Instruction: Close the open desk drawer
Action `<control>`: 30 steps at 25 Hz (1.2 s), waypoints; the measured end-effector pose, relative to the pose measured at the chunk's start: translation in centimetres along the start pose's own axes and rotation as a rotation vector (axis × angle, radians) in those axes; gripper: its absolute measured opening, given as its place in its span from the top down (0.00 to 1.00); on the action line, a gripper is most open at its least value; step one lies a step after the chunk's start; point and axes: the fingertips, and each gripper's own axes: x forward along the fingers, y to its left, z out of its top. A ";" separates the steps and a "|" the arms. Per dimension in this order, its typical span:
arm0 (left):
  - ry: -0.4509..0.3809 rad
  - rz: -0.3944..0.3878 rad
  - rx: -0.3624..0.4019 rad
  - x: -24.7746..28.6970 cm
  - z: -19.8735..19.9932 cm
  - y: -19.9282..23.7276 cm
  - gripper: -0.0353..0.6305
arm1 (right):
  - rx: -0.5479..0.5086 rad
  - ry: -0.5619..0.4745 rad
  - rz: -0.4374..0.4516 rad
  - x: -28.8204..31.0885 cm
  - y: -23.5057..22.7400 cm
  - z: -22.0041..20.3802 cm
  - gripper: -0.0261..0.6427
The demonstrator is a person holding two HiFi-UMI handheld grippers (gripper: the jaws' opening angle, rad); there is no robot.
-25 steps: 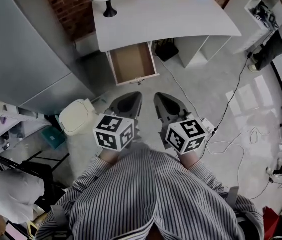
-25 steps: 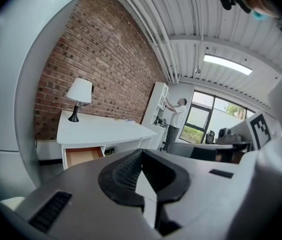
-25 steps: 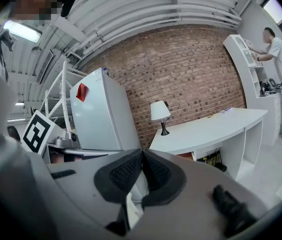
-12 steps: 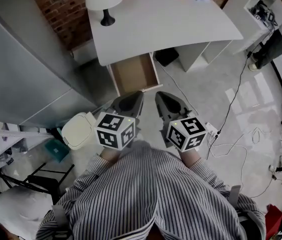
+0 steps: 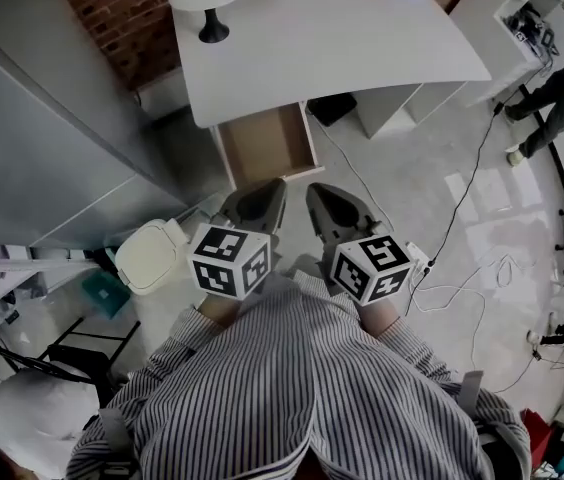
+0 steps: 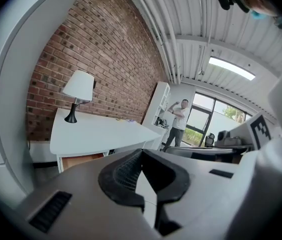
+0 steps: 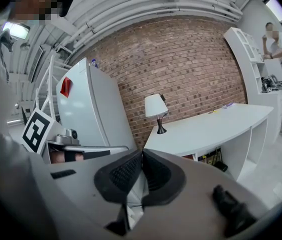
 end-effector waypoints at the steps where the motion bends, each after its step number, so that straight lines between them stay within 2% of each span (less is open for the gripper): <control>1: 0.002 0.004 -0.005 0.2 -0.1 0.1 0.93 | 0.000 0.002 0.004 0.2 -0.2 0.0 0.94; 6: 0.022 0.031 -0.020 1.5 -0.4 1.4 0.93 | 0.007 0.010 0.027 1.7 -1.4 0.2 0.94; 19: 0.013 0.125 -0.054 7.5 2.3 4.1 0.93 | -0.013 0.022 0.146 6.1 -6.6 4.2 0.94; 26: 0.028 0.202 -0.089 8.8 1.8 6.6 0.93 | 0.005 0.069 0.205 8.4 -8.2 3.7 0.94; 30: 0.069 0.239 -0.104 9.3 0.4 8.2 0.93 | 0.030 0.106 0.216 9.3 -9.2 2.8 0.94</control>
